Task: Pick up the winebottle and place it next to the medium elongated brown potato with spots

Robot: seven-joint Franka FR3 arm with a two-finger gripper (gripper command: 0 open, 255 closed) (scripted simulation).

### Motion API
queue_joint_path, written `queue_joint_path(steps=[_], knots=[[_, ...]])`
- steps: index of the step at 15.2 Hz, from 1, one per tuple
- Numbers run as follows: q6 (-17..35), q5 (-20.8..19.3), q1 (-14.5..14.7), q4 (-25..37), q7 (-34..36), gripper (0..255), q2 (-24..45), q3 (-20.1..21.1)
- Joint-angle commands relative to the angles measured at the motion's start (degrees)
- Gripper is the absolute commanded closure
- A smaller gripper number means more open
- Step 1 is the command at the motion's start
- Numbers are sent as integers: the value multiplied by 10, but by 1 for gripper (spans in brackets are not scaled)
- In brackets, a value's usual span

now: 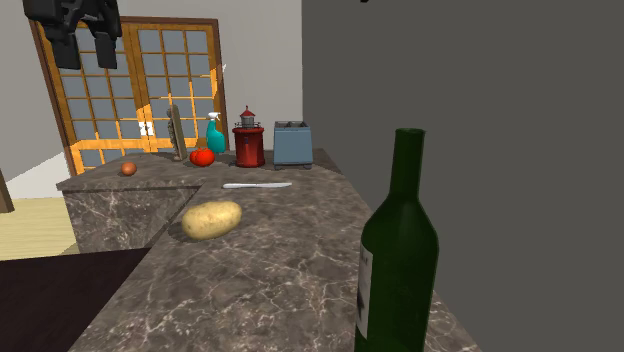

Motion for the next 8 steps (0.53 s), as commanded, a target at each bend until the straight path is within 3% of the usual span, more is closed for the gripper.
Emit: queue_joint_path(steps=[1, 8], knots=[[0, 0, 0, 0, 0, 0, 0, 0], [96, -25, -13, 55, -45, 0, 128, -29]])
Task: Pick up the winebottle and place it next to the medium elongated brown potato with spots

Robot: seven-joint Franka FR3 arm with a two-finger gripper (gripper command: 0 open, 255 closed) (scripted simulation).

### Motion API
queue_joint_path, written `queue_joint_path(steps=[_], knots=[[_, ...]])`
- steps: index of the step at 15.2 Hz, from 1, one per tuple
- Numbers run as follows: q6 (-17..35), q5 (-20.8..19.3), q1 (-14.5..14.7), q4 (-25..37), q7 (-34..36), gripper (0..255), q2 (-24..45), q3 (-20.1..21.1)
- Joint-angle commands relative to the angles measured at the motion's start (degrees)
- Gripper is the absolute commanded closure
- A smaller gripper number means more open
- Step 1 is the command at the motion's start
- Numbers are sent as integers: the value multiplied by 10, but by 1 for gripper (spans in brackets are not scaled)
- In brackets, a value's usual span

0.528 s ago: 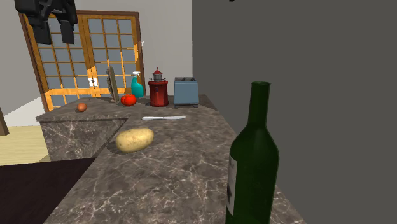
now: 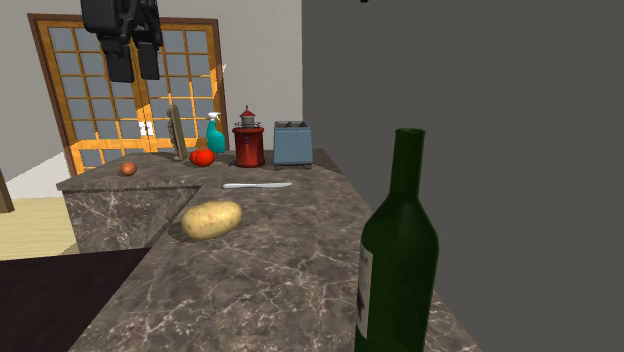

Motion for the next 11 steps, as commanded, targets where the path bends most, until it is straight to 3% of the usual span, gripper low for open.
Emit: queue_joint_path(steps=[1, 11], knots=[[29, -5, -3, 20, -12, 0, 42, -8], [113, -9, -14, 164, -71, 0, 236, -42]])
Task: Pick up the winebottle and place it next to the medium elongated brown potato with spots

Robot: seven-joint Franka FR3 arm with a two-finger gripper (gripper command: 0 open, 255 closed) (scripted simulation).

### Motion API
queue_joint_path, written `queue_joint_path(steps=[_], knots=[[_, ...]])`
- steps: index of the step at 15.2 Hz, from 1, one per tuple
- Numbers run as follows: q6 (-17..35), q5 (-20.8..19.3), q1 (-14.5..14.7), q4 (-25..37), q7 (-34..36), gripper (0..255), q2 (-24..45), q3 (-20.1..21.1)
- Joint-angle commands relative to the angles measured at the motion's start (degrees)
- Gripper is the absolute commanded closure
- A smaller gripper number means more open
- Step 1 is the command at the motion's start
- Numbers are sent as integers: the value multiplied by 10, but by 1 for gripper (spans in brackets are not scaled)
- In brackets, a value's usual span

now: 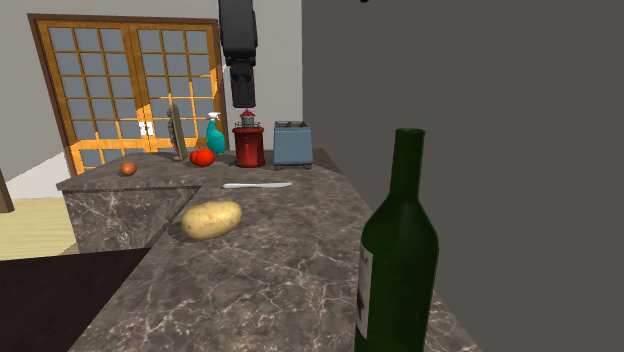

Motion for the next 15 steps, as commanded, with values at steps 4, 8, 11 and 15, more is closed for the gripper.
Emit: queue_joint_path(steps=[4, 8, 11, 15], knots=[[24, 9, -7, 95, -29, 0, 101, -13], [28, 20, -16, 186, -51, 0, 183, -21], [23, 30, -24, 266, -65, 0, 248, -24], [30, 36, -30, 303, -73, 0, 288, -24]])
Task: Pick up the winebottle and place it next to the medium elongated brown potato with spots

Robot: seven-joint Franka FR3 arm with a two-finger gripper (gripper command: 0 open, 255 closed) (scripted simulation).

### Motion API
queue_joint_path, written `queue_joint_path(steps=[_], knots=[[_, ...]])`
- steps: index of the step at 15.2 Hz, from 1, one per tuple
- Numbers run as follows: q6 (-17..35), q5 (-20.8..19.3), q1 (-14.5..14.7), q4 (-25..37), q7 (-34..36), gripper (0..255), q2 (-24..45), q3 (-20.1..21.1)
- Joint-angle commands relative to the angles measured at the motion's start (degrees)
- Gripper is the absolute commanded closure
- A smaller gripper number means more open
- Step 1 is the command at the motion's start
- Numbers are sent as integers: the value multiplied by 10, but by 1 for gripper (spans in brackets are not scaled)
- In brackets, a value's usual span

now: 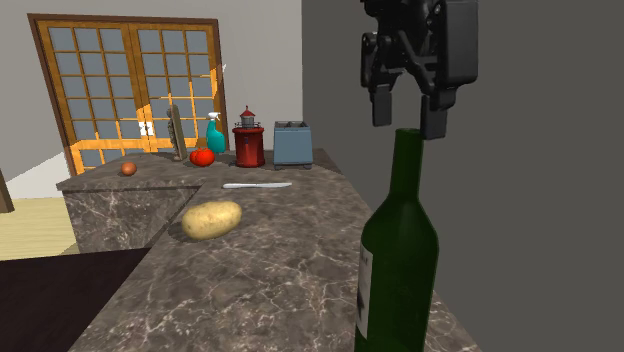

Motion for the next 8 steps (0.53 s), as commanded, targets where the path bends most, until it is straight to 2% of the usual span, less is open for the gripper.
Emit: queue_joint_path(steps=[1, 8], knots=[[12, 1, -1, -6, -2, 0, 5, 0], [43, 3, 0, -28, -4, 0, 14, 1]])
